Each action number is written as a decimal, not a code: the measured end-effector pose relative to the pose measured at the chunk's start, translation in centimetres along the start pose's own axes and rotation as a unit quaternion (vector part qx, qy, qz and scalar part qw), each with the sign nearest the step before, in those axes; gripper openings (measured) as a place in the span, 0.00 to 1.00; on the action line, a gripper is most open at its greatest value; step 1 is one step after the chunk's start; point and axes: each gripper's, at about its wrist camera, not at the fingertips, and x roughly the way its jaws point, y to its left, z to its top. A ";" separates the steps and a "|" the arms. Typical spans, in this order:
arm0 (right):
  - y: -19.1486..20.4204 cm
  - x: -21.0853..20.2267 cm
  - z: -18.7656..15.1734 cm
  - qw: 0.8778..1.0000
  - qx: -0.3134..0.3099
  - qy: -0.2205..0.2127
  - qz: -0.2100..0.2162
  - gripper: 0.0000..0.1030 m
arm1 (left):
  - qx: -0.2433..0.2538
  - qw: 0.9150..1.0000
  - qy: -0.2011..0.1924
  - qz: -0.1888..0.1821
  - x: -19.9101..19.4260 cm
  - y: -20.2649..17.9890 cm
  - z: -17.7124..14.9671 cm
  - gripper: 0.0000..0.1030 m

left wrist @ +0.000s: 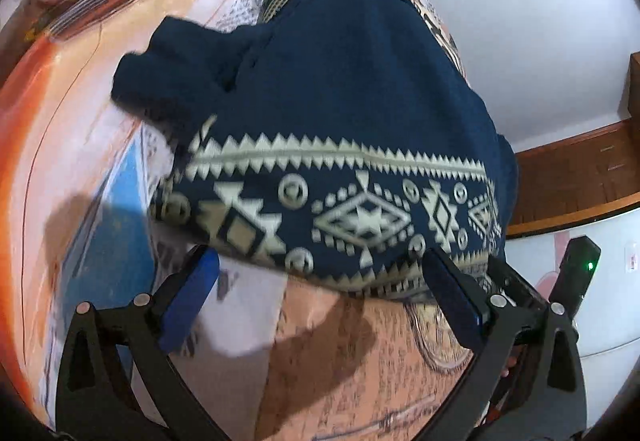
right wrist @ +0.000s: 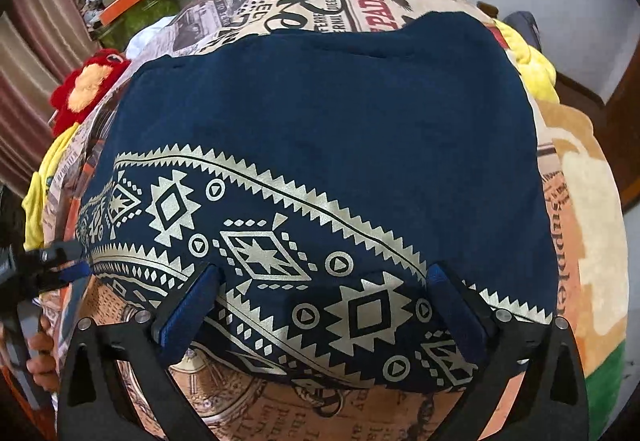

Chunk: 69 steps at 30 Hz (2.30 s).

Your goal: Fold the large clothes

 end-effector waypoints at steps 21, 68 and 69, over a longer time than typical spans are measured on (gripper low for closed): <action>0.1 -1.2 1.2 0.999 0.011 0.036 0.023 1.00 | 0.060 0.978 -0.160 0.118 1.7 -5.7 7.4 0.17; -11.3 -12.6 -9.3 0.986 0.162 -0.035 -0.014 1.00 | 0.546 0.806 -0.173 0.150 5.6 -31.2 -12.7 0.12; -11.7 -12.8 -9.9 0.985 0.169 -0.034 -0.013 1.00 | 0.545 0.814 -0.142 0.144 6.4 -31.0 -13.0 0.12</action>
